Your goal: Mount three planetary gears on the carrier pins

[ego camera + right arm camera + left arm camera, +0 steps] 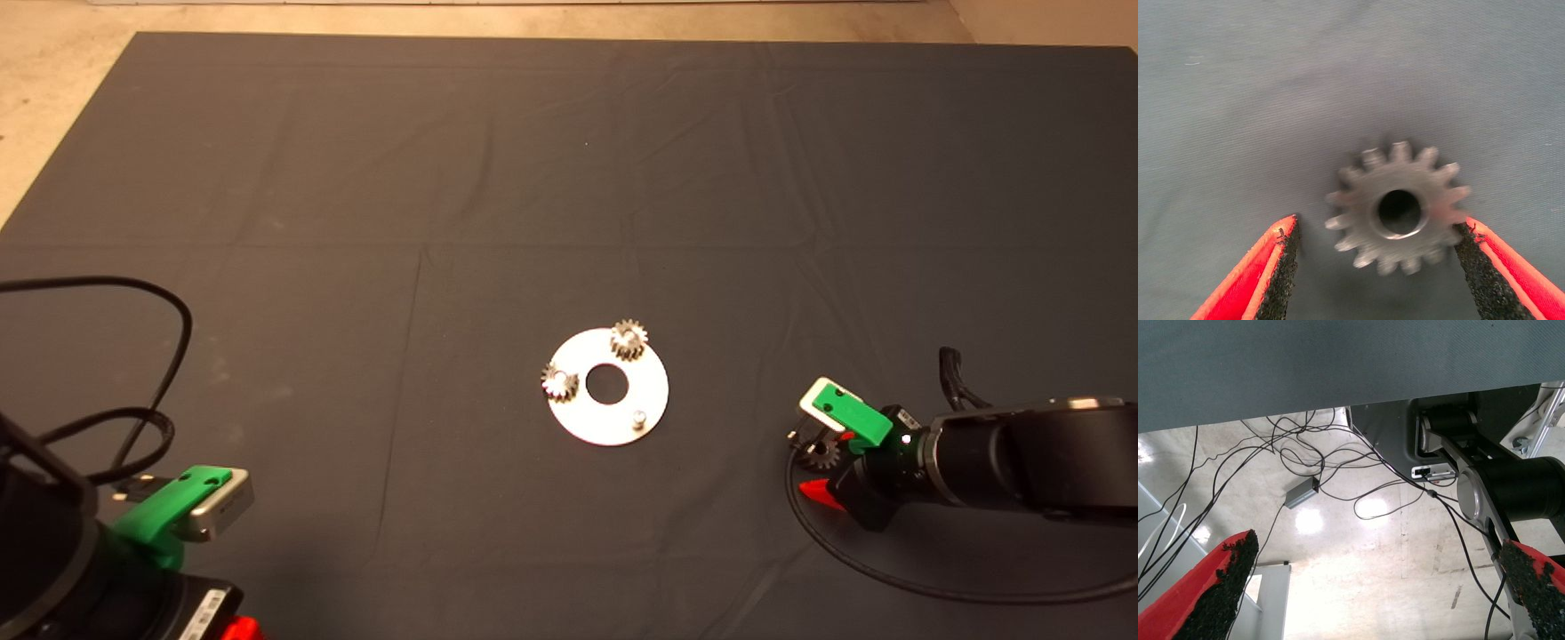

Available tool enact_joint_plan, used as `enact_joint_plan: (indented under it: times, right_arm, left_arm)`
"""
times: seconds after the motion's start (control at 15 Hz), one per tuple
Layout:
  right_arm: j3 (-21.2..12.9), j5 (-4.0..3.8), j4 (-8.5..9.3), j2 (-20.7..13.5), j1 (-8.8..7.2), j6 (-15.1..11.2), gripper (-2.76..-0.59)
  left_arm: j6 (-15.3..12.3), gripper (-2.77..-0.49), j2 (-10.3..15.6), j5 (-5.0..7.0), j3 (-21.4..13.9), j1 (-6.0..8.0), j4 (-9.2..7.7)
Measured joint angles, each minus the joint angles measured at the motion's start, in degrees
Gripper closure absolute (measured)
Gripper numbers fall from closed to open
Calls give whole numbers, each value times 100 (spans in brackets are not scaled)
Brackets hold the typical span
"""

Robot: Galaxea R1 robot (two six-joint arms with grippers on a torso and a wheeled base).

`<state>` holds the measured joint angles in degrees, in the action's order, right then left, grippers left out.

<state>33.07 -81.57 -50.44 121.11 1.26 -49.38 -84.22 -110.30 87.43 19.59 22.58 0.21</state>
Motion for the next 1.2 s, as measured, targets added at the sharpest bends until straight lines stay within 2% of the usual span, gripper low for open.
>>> enact_joint_plan:
  times: [0.33,0.6,0.73,0.93,1.07,1.2]
  right_arm:
    - [36,18,0,0,0,0,-167]
    - [63,125,-2,0,0,0,-167]
    - [110,262,-2,0,0,-9,-167]
    - [133,362,-7,-2,0,-61,-167]
    - [138,376,-9,-2,-10,-63,-168]
    - [144,442,-16,0,-22,-61,-168]
  left_arm:
    - [-15,-262,-1,0,0,0,1]
    - [-17,-262,-1,0,0,0,0]
    - [-20,-262,-1,0,0,0,0]
    - [-26,-262,-1,0,0,0,0]
    - [-37,-262,-1,0,0,0,0]
    - [-41,-262,-1,0,0,0,0]
